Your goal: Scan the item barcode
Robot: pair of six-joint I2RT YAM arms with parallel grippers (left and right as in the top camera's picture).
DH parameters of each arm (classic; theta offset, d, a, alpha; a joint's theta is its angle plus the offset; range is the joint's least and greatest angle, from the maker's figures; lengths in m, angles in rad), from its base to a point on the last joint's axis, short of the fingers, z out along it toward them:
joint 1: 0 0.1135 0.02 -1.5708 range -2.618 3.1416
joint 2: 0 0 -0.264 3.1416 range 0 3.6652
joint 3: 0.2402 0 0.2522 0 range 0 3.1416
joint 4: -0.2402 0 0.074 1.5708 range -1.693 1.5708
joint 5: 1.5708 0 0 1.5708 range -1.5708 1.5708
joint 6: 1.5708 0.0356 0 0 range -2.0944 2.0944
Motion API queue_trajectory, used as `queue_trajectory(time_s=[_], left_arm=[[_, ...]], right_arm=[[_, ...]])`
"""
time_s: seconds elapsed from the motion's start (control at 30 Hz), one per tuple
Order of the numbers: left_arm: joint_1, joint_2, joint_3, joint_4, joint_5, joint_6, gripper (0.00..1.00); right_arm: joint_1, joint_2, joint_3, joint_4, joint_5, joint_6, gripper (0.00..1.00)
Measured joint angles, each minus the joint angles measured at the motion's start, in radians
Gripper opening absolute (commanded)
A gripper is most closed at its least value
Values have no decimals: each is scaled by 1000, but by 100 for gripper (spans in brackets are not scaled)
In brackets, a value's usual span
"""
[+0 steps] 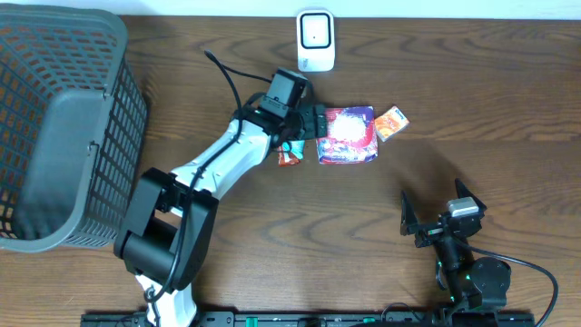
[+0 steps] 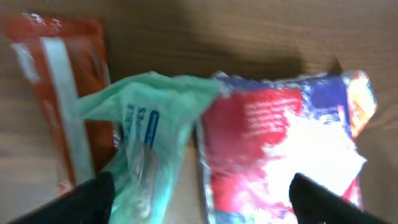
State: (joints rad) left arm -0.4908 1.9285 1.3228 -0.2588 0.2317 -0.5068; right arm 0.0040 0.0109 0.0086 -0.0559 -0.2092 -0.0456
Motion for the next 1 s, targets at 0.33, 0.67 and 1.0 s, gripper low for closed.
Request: queue_trajectory(time_s=[0.33,0.67,1.0], left_arm=[[117,-268,0,-91,29,-21,98],[375,-584,7,-452,12,-20,98],[385,-583,6,-568,10,-21,98]], right_arm=[[0,0,0,0,0,0,99],[0,0,0,2,5,-1,99],[0,0,-2,60,-462,348,99]])
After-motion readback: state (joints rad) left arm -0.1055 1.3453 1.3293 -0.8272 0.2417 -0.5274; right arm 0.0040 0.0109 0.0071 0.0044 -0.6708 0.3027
